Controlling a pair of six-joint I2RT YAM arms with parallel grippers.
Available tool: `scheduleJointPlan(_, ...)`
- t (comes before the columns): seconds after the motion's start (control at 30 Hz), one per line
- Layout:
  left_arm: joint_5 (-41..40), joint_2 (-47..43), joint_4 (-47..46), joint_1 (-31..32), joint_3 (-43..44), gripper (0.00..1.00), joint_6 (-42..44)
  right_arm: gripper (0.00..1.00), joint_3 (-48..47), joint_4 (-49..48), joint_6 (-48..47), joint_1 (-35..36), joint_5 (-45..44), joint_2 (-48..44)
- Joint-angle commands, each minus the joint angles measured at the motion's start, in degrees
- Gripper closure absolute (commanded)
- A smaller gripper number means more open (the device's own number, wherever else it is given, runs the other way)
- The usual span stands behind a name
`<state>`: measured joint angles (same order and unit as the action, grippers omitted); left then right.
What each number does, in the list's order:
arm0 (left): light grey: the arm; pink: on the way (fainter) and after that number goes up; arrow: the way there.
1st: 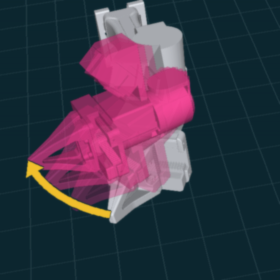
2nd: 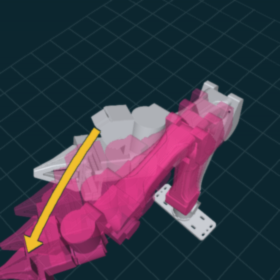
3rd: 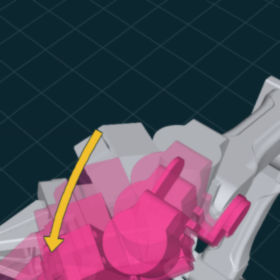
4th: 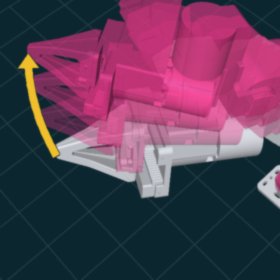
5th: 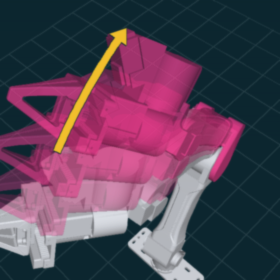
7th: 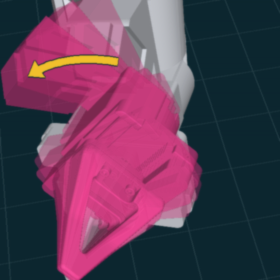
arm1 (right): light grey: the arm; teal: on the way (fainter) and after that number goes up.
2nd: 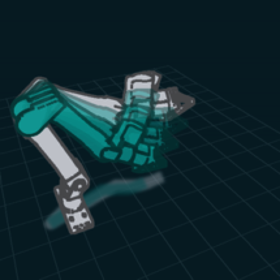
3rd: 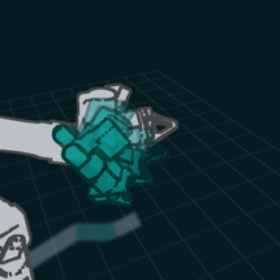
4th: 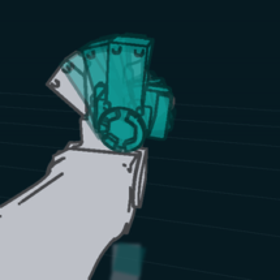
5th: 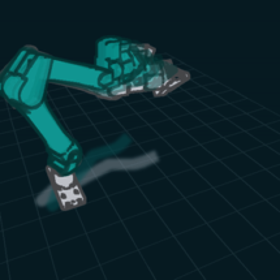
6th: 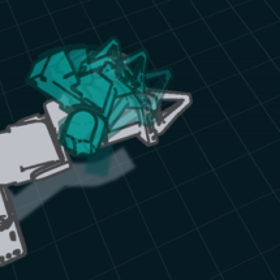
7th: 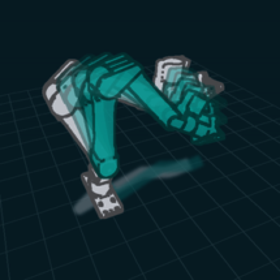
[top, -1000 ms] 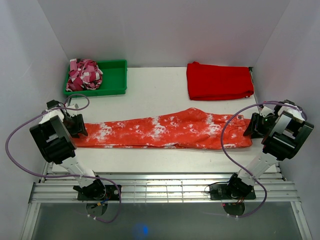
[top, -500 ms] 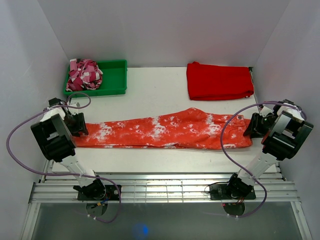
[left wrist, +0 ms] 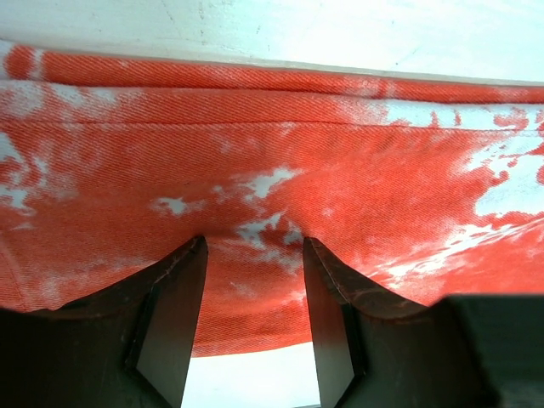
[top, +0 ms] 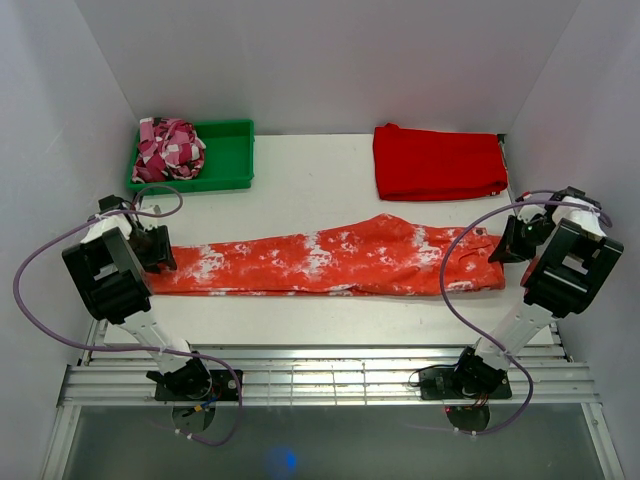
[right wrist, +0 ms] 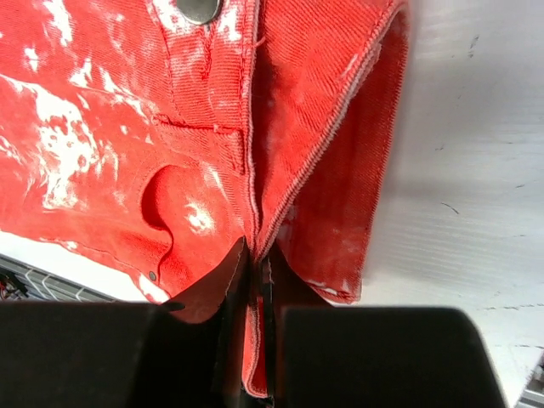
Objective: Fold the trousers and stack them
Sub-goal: Fold the trousers
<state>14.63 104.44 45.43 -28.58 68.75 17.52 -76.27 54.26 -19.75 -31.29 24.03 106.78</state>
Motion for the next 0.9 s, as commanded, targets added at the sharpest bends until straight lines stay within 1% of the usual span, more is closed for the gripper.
scheduleJointPlan(0.0,-0.92,0.06,-1.31,0.45,0.16,0.40,0.41,0.92,-4.67,-0.12,-0.90,-0.18,-1.62,-2.36)
scheduleJointPlan(0.1,-2.94,0.76,-1.66,0.45,-0.02,0.43,0.33,0.92,-6.70,-0.56,-1.87,-0.18,-2.06,-3.42)
scheduleJointPlan(0.23,-3.82,2.16,-1.31,0.45,-0.28,0.50,-0.03,0.92,-6.00,-3.10,-4.24,-0.09,-2.59,-3.51)
scheduleJointPlan(0.3,-4.87,3.22,-1.31,0.37,-0.55,0.54,-0.38,0.92,-2.76,-6.69,-5.65,-0.09,-4.34,-2.90)
scheduleJointPlan(0.4,-6.19,4.62,-1.31,0.28,-0.64,0.56,-0.82,0.92,2.42,-11.00,-7.32,-0.09,-7.50,-0.79)
scheduleJointPlan(0.53,-6.72,5.77,-1.66,0.10,-1.08,0.60,-1.52,0.92,6.92,-15.14,-7.94,-0.09,-11.63,0.79)
scheduleJointPlan(0.63,-6.20,6.30,-1.75,-0.43,-0.81,0.61,-2.14,0.92,7.80,-16.20,-9.08,-0.09,-17.15,1.06)
scheduleJointPlan(0.7,-6.02,6.39,-1.66,-0.51,-0.55,0.62,-2.14,0.92,7.28,-16.12,-9.69,-0.09,-18.66,0.88)
scheduleJointPlan(0.73,-5.24,6.47,-1.40,-0.51,0.15,0.61,-1.96,0.92,5.54,-15.59,-10.22,-0.09,-19.11,0.71)
scheduleJointPlan(0.77,-4.71,6.13,-1.22,-0.60,0.59,0.61,-1.61,0.92,4.13,-13.33,-10.48,-0.09,-18.67,0.45)
scheduleJointPlan(0.8,-3.48,5.78,-0.09,-0.60,1.20,0.59,-0.22,0.80,2.20,-11.48,-10.75,-0.09,-17.89,0.36)
scheduleJointPlan(0.83,-1.56,5.25,0.79,-0.69,2.86,0.57,1.10,0.62,0.09,-9.63,-10.92,0.00,-17.18,0.10)
scheduleJointPlan(0.87,4.47,3.16,1.93,-0.52,3.92,0.48,2.59,0.44,-4.98,-5.26,-11.54,0.09,-15.00,-0.43)
